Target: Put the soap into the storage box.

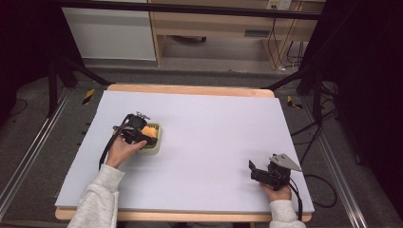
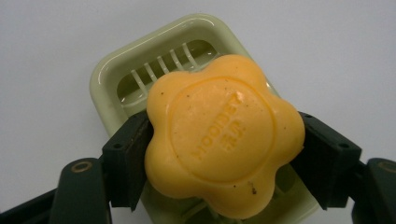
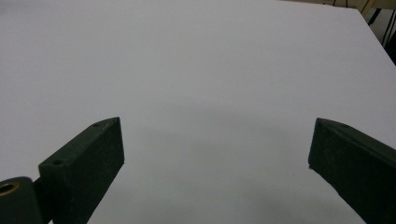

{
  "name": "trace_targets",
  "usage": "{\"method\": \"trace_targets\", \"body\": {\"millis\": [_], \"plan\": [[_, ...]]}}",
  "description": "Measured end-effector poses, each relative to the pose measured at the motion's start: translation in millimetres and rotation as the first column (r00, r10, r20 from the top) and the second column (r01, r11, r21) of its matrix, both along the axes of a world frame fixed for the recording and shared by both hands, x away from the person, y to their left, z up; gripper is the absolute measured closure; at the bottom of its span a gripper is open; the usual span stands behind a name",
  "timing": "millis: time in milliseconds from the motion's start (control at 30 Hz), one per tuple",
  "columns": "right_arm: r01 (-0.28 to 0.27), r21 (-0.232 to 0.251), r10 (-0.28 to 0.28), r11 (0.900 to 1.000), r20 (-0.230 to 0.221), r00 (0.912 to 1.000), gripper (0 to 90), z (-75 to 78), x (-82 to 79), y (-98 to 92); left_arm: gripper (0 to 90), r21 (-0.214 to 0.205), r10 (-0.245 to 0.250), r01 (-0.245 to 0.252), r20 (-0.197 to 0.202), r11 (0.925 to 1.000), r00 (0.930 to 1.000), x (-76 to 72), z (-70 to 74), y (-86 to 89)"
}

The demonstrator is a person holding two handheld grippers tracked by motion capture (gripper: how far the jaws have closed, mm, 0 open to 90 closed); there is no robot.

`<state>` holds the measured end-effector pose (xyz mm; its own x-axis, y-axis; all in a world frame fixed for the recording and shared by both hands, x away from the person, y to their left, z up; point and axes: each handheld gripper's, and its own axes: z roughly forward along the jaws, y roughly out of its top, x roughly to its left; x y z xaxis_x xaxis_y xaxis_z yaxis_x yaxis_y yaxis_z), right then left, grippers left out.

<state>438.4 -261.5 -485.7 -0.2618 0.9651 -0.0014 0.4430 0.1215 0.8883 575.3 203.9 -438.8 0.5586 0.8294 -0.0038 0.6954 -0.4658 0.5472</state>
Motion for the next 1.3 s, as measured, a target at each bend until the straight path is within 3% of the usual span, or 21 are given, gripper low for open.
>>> {"method": "trace_targets", "body": {"millis": [400,1100,1300], "plan": [[-0.002,-0.001,0.002,1.0,0.002,1.0,4.0,-0.1,-0.1,0.2,22.6,0.001,0.003,-0.003,0.016,1.0,0.9999,-1.0,-0.1,-0.7],[-0.001,-0.004,0.001,1.0,0.004,1.0,3.9,-0.1,-0.3,0.5,19.6,-0.024,0.002,0.001,0.106,0.9997,0.9944,-14.4,23.1,-3.4],[-0.001,-0.003,0.001,1.0,0.003,1.0,3.9,-0.1,-0.3,0.4,19.8,-0.019,0.005,-0.003,0.104,0.9998,0.9946,-14.8,23.1,-3.1]]}}
